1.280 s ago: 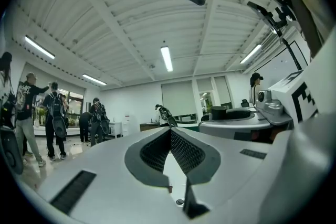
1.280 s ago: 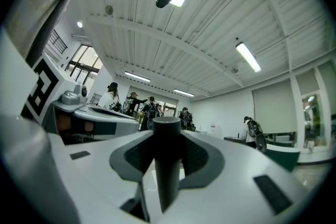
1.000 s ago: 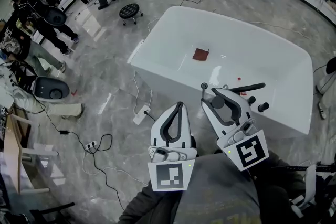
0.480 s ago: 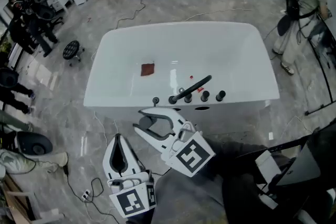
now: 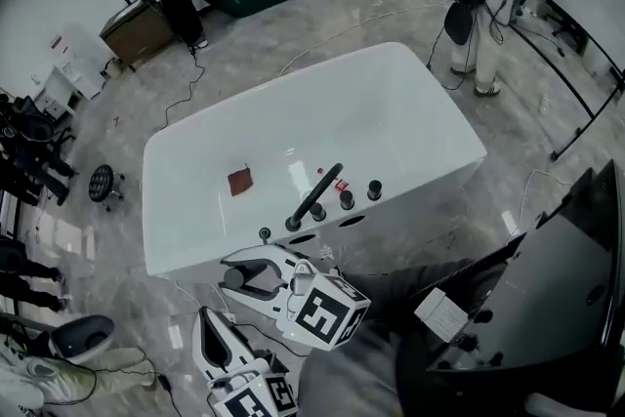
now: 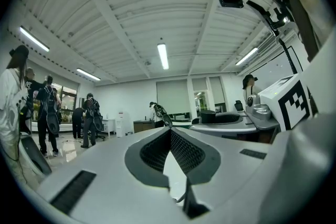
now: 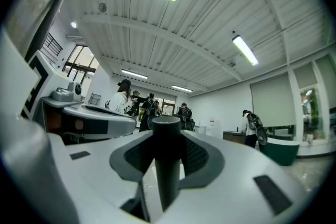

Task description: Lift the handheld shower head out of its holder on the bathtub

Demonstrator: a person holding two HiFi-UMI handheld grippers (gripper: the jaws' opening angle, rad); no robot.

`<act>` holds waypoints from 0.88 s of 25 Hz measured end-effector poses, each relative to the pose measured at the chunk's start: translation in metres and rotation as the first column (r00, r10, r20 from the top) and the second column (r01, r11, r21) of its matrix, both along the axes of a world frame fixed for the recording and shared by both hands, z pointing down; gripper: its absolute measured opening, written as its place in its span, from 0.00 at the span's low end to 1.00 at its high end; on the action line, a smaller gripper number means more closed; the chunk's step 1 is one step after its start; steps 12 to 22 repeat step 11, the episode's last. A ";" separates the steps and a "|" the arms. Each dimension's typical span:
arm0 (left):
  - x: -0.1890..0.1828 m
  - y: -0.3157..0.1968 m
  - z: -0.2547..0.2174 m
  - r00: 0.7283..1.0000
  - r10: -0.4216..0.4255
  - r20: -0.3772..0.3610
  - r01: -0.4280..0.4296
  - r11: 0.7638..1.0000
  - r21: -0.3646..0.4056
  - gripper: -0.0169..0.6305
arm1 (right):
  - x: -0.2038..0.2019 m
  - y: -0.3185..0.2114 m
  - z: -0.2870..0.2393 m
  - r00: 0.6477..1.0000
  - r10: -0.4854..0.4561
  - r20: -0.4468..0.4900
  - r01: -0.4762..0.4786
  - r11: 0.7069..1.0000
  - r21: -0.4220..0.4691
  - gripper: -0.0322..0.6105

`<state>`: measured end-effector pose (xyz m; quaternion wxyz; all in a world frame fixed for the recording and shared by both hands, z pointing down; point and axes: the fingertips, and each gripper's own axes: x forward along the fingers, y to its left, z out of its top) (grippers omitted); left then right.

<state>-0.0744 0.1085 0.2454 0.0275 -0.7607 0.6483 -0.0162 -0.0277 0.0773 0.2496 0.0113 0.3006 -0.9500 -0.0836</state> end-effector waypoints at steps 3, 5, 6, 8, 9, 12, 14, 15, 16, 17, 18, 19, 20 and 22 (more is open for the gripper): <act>0.000 0.003 0.005 1.000 -0.004 0.000 0.004 1.000 0.004 0.03 | 0.000 0.003 0.004 1.000 -0.002 -0.001 0.002 1.000 0.011 0.25; -0.001 0.008 0.005 1.000 -0.008 0.000 0.008 1.000 0.005 0.03 | 0.000 0.009 0.004 1.000 -0.006 -0.002 0.006 1.000 0.015 0.25; 0.000 0.010 0.002 1.000 -0.008 0.000 0.008 1.000 0.004 0.03 | 0.000 0.011 0.000 1.000 -0.007 -0.002 0.007 1.000 0.017 0.25; 0.003 0.013 -0.009 1.000 -0.007 0.000 0.007 1.000 0.002 0.03 | 0.003 0.014 -0.012 1.000 -0.008 -0.003 0.008 1.000 0.021 0.25; 0.005 0.014 -0.013 1.000 -0.007 0.001 0.007 1.000 0.002 0.03 | 0.005 0.015 -0.018 1.000 -0.009 -0.003 0.009 1.000 0.023 0.25; 0.009 0.017 -0.022 1.000 -0.008 0.002 0.008 1.000 0.001 0.03 | 0.008 0.018 -0.027 1.000 -0.012 -0.003 0.012 1.000 0.026 0.25; 0.009 0.017 -0.022 1.000 -0.008 0.002 0.008 1.000 0.001 0.03 | 0.008 0.018 -0.027 1.000 -0.012 -0.003 0.012 1.000 0.026 0.25; 0.009 0.017 -0.022 1.000 -0.008 0.002 0.008 1.000 0.001 0.03 | 0.008 0.018 -0.027 1.000 -0.012 -0.003 0.012 1.000 0.026 0.25; 0.009 0.017 -0.022 1.000 -0.008 0.002 0.008 1.000 0.001 0.03 | 0.008 0.018 -0.027 1.000 -0.012 -0.003 0.012 1.000 0.026 0.25; 0.009 0.017 -0.022 1.000 -0.008 0.002 0.008 1.000 0.001 0.03 | 0.008 0.018 -0.027 1.000 -0.012 -0.003 0.012 1.000 0.026 0.25; 0.009 0.017 -0.022 1.000 -0.008 0.002 0.008 1.000 0.001 0.03 | 0.008 0.018 -0.027 1.000 -0.012 -0.003 0.012 1.000 0.026 0.25; 0.009 0.017 -0.022 1.000 -0.008 0.002 0.008 1.000 0.001 0.03 | 0.008 0.018 -0.027 1.000 -0.012 -0.003 0.012 1.000 0.026 0.25; 0.009 0.017 -0.022 1.000 -0.008 0.002 0.008 1.000 0.001 0.03 | 0.008 0.018 -0.027 1.000 -0.012 -0.003 0.012 1.000 0.026 0.25; 0.009 0.017 -0.022 1.000 -0.008 0.002 0.008 1.000 0.001 0.03 | 0.008 0.018 -0.027 1.000 -0.012 -0.003 0.012 1.000 0.026 0.25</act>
